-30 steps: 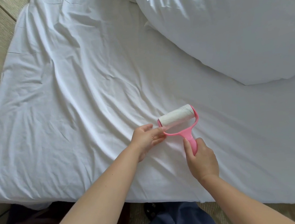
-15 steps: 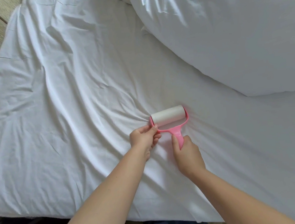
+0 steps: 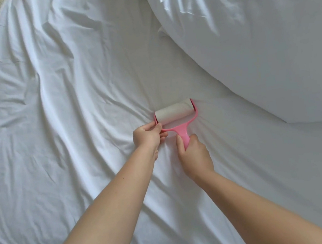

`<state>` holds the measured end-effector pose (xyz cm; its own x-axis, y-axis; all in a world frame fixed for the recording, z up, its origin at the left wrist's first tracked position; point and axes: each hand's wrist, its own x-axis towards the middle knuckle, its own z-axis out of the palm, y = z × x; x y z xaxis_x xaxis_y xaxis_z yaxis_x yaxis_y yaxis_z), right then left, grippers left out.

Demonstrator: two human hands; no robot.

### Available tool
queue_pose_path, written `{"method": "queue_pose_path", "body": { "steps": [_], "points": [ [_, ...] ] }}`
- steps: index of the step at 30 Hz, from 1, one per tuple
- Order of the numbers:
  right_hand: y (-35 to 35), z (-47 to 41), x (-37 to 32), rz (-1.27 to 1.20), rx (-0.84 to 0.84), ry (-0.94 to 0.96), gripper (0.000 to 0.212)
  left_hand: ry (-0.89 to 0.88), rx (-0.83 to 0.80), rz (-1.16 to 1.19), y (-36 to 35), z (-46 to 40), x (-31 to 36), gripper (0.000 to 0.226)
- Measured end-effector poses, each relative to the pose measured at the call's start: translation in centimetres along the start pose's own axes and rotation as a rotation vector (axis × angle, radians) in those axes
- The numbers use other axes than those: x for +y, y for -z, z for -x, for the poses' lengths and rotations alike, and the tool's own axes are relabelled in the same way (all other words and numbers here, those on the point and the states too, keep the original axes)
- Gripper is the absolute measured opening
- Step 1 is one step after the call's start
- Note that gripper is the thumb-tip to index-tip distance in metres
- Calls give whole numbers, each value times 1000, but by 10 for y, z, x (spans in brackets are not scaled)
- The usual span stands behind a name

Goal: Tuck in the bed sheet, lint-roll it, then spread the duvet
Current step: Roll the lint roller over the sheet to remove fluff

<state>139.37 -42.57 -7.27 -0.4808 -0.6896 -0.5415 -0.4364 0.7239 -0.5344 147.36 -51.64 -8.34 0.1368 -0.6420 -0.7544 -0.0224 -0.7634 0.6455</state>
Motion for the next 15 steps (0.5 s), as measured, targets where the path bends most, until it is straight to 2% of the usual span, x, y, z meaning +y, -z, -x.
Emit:
{"method": "queue_pose_path", "body": {
  "steps": [8,13,15],
  "points": [
    [2,-10,-8,6,10,20,44,-23,-31,7,-1,-6,7,28],
    [11,2,-7,-48,63,38,44,-13,-284,110,6,23,11,20],
    [13,14,-5,-103,90,46,44,-59,-294,137,9,37,7,21]
  ]
}}
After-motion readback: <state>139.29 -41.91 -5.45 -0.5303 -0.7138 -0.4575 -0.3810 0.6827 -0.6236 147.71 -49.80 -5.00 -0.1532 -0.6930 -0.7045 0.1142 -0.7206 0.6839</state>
